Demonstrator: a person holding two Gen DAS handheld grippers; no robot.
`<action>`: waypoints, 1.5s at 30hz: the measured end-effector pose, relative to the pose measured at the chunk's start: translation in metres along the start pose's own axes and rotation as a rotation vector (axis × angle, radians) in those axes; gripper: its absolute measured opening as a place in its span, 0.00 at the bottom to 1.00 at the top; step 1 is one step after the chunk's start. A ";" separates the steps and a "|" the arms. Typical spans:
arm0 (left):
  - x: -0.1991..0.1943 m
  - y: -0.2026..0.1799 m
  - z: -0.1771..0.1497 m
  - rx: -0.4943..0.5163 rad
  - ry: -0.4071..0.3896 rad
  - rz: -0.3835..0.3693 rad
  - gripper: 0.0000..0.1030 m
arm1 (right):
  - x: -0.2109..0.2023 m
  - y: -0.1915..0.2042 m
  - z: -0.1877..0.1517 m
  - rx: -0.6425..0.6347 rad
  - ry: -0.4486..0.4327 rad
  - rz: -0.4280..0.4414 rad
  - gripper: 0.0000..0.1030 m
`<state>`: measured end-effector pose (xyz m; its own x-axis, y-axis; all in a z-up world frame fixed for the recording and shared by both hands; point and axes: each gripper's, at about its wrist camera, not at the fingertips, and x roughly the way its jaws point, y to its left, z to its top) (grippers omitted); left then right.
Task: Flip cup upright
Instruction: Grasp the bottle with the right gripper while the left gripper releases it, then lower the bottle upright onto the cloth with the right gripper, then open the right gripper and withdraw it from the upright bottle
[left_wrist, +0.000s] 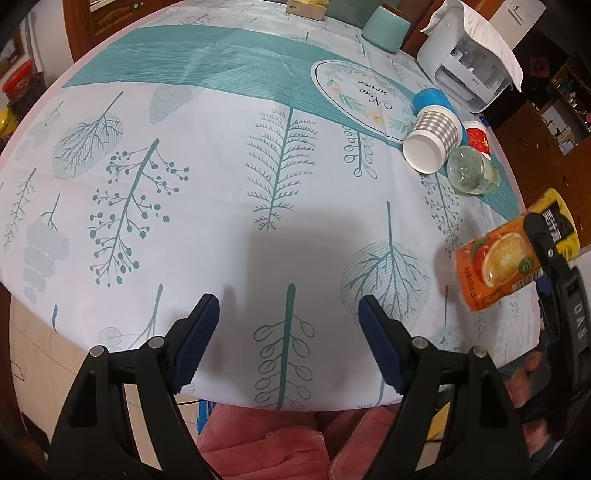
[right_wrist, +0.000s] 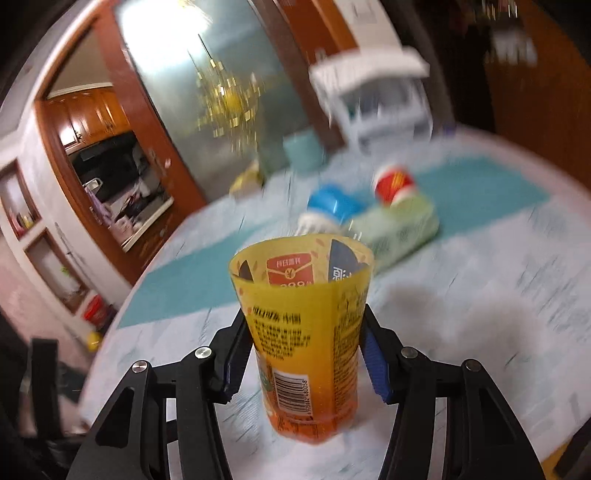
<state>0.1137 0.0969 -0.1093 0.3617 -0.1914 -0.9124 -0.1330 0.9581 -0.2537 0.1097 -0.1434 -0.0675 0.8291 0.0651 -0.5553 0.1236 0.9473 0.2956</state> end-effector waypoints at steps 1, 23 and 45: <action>0.000 0.000 0.000 -0.002 0.000 0.000 0.73 | -0.001 0.000 -0.002 -0.018 -0.013 -0.005 0.54; -0.020 -0.008 -0.008 0.020 -0.040 0.020 0.73 | -0.020 0.016 -0.059 -0.201 0.072 -0.007 0.92; -0.119 -0.086 -0.063 0.214 -0.274 0.058 0.74 | -0.149 -0.038 -0.008 -0.089 0.268 -0.190 1.00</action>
<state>0.0244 0.0237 0.0006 0.5969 -0.0990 -0.7962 0.0251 0.9942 -0.1047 -0.0223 -0.1866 -0.0020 0.6217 -0.0459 -0.7819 0.2040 0.9733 0.1050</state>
